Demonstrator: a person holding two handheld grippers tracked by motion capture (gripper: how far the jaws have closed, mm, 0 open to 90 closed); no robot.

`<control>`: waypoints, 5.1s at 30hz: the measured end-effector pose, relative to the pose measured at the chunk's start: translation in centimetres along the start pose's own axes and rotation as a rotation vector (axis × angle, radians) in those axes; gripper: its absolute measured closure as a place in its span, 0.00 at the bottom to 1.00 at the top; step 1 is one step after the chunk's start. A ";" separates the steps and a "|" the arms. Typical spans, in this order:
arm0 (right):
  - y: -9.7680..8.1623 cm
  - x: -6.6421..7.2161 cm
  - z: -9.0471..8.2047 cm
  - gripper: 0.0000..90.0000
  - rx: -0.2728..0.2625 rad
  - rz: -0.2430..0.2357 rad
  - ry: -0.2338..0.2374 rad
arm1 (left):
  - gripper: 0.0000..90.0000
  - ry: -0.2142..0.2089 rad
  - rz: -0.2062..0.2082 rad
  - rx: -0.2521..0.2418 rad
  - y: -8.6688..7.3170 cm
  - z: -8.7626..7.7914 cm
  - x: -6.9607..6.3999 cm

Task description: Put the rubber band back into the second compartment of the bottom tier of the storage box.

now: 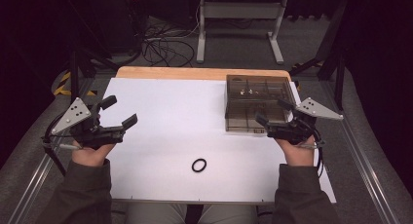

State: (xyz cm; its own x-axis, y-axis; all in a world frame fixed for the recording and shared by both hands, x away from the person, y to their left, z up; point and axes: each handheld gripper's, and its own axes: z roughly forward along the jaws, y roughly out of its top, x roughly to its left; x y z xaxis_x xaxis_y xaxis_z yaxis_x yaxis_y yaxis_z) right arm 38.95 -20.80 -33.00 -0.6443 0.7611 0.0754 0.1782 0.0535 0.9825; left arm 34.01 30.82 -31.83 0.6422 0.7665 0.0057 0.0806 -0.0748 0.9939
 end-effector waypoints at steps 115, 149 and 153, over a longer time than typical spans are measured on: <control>-10.3 11.1 13.9 0.96 0.725 -0.348 0.415 | 0.19 -0.045 0.031 0.035 -0.2 0.2 -0.5; -7.7 7.2 11.8 0.97 0.531 -0.227 0.187 | 0.19 -0.050 0.028 0.033 -0.3 0.4 -0.6; -7.5 6.7 11.5 0.97 0.508 -0.224 0.154 | 0.19 -0.048 0.032 0.039 -0.3 0.4 -0.6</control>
State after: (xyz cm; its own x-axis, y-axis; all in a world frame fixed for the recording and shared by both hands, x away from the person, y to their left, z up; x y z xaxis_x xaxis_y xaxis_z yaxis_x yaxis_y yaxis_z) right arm 41.87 -8.70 -41.77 -0.8015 0.5947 -0.0637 0.3357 0.5354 0.7750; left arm 33.91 30.12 -32.19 0.6809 0.7317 0.0316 0.0881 -0.1246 0.9883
